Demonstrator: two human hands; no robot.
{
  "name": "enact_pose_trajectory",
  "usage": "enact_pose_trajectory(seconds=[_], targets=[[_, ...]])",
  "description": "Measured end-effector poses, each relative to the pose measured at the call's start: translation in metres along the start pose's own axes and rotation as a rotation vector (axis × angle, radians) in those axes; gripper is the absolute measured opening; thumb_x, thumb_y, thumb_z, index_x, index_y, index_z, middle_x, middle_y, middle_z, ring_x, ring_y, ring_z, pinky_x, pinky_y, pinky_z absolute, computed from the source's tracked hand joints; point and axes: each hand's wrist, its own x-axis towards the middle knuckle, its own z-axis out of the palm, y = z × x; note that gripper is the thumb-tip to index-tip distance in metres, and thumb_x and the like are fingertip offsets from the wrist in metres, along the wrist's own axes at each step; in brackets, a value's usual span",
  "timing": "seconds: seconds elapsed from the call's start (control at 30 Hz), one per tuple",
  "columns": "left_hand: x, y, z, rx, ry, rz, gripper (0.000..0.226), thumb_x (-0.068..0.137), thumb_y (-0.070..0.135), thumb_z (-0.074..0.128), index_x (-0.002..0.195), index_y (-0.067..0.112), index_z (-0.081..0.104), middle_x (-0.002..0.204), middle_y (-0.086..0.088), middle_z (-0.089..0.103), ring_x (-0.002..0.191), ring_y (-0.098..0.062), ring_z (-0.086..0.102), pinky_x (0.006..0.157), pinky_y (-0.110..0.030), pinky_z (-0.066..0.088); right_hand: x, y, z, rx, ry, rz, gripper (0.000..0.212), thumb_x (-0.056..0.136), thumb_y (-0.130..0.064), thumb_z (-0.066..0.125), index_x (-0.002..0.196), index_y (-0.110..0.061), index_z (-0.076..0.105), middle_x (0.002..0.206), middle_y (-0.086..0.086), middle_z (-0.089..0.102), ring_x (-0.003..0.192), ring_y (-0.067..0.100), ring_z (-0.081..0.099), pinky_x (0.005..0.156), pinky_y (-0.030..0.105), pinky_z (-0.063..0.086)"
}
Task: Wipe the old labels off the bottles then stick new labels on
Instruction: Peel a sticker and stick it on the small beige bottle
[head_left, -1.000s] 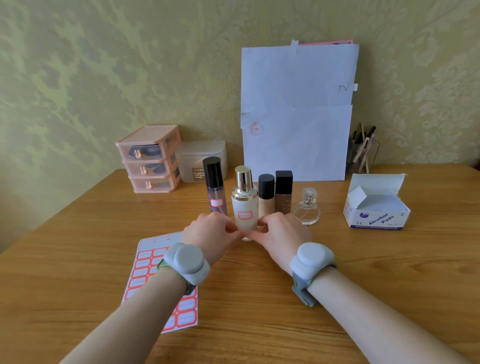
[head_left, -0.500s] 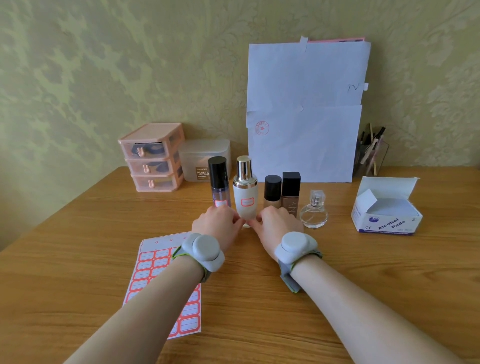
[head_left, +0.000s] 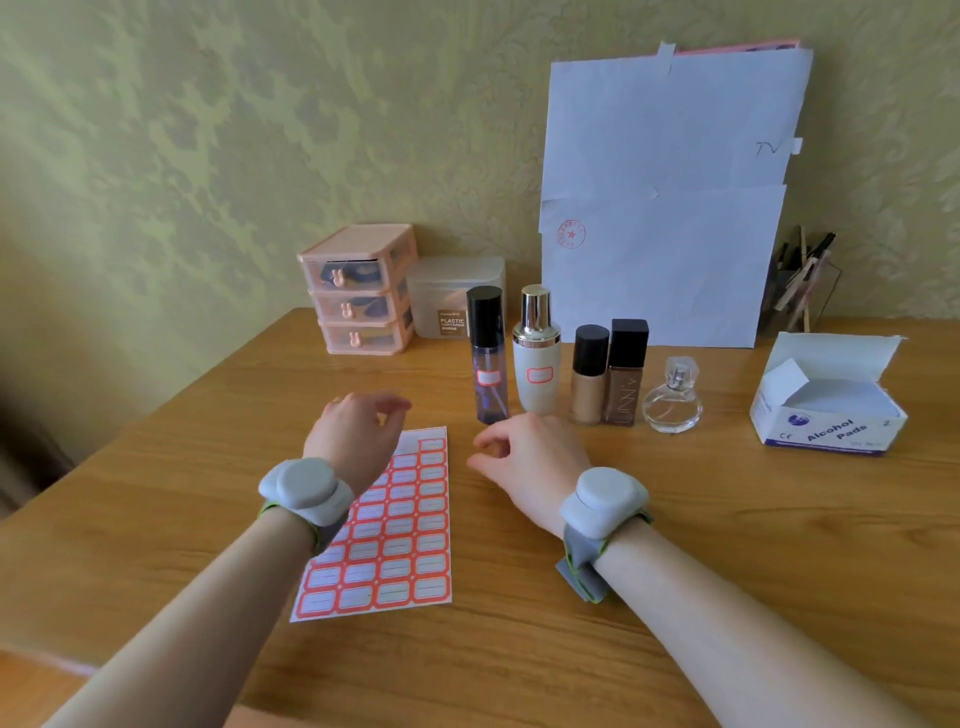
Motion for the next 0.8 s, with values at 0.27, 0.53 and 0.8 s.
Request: enact_pose_trajectory(seconds=[0.27,0.53,0.8], targets=[[-0.007,-0.032,-0.003,0.161,-0.198,-0.161,0.052,0.100,0.045,0.045,0.150,0.031,0.042,0.146,-0.003,0.055,0.140,-0.028,0.041,0.113,-0.053,0.037,0.000,-0.024,0.026,-0.081,-0.151,-0.088,0.048,0.088,-0.056,0.063,0.129,-0.031,0.062,0.098,-0.009,0.048,0.088,0.011,0.049,0.058,0.024,0.027],[-0.002,-0.009,0.009,0.175,-0.295,-0.004,0.065,0.096,0.054,0.052,0.154,0.031,0.032,0.155,0.006,0.044,0.145,-0.022,0.037,0.120,-0.057,0.022,0.001,-0.018,0.026,-0.127,-0.178,-0.059,0.054,0.086,-0.060,0.062,0.133,-0.034,0.058,0.096,-0.012,0.044,0.094,0.014,0.053,0.062,0.027,0.031],[-0.012,-0.006,0.002,-0.123,-0.236,0.092,0.053,0.094,0.026,0.066,0.143,0.035,0.048,0.106,0.017,0.062,0.100,-0.005,0.065,0.084,-0.026,0.058,-0.002,-0.012,0.024,0.016,-0.091,-0.028,0.058,0.086,-0.052,0.067,0.138,-0.031,0.052,0.110,-0.010,0.061,0.102,0.012,0.059,0.074,0.026,0.044]])
